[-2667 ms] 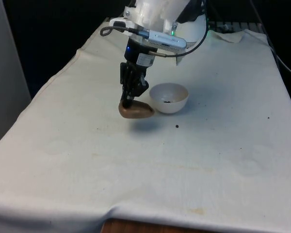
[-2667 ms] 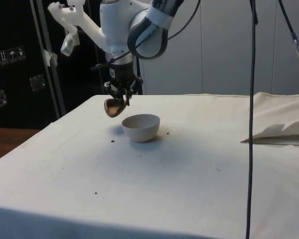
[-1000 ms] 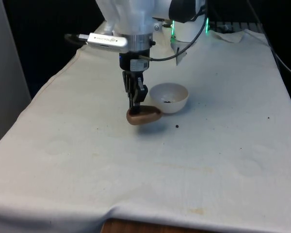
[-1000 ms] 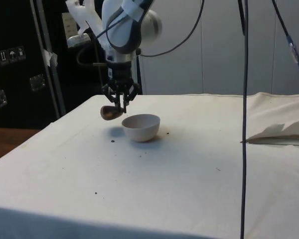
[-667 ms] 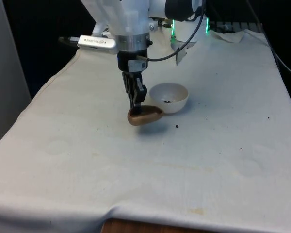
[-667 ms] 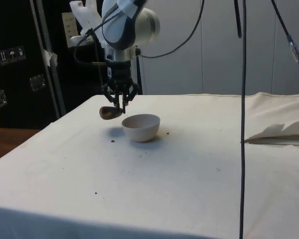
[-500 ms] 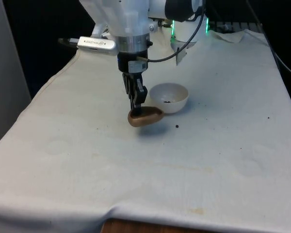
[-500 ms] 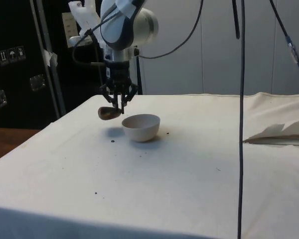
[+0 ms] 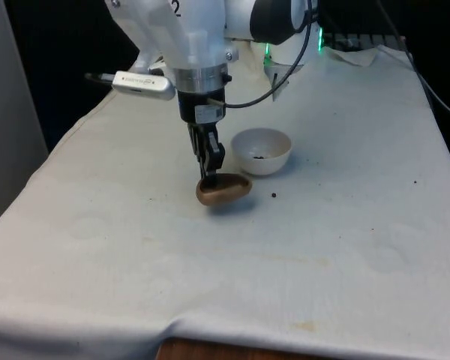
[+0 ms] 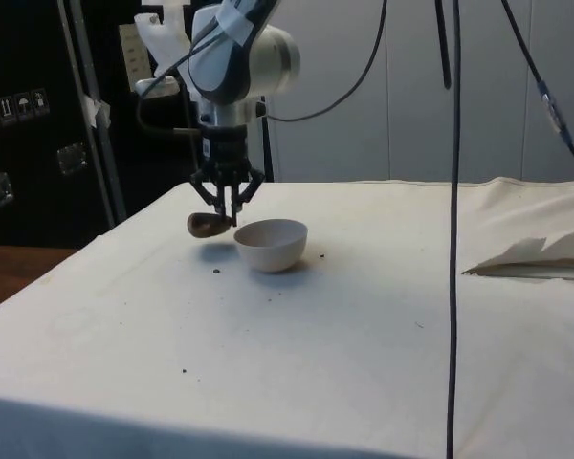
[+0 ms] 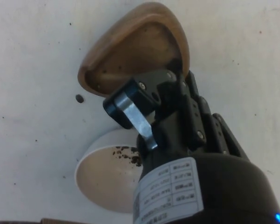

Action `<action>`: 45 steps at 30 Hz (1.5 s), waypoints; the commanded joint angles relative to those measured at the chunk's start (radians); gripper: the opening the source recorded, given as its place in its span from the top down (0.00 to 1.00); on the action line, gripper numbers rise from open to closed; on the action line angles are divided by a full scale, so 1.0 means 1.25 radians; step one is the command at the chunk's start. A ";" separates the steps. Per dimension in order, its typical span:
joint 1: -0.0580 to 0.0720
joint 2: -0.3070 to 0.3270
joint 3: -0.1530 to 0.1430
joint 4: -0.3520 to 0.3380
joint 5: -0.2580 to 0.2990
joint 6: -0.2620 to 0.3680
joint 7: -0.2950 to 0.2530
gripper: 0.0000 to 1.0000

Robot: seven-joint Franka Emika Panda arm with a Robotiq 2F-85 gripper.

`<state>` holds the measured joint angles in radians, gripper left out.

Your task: Pour the coffee beans from the cup into the bowl.

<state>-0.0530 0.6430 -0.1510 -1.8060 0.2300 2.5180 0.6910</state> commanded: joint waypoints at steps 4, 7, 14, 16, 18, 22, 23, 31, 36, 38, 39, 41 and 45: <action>-0.013 0.009 0.011 0.007 0.037 -0.005 -0.030 0.97; -0.012 0.013 0.006 0.011 0.059 -0.010 -0.050 0.97; -0.010 0.015 0.000 0.017 0.076 -0.021 -0.064 0.69; -0.010 0.016 -0.001 0.018 0.077 -0.022 -0.064 0.59; -0.010 0.016 -0.001 0.018 0.078 -0.022 -0.065 0.48; -0.010 0.016 -0.001 0.018 0.079 -0.022 -0.066 0.32; -0.010 0.016 -0.002 0.018 0.080 -0.022 -0.066 0.22; 0.002 0.006 -0.012 0.014 0.070 -0.026 -0.054 0.00; 0.011 -0.012 -0.020 0.012 0.058 -0.034 -0.045 0.00; 0.006 -0.008 -0.014 0.018 0.064 -0.034 -0.053 0.00; 0.014 -0.021 -0.022 0.011 0.054 -0.040 -0.042 0.00; 0.018 -0.029 -0.024 0.010 0.050 -0.044 -0.038 0.00; 0.023 -0.050 -0.026 0.002 0.028 -0.055 -0.025 0.00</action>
<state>-0.0350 0.5910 -0.1730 -1.7920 0.2760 2.4480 0.6480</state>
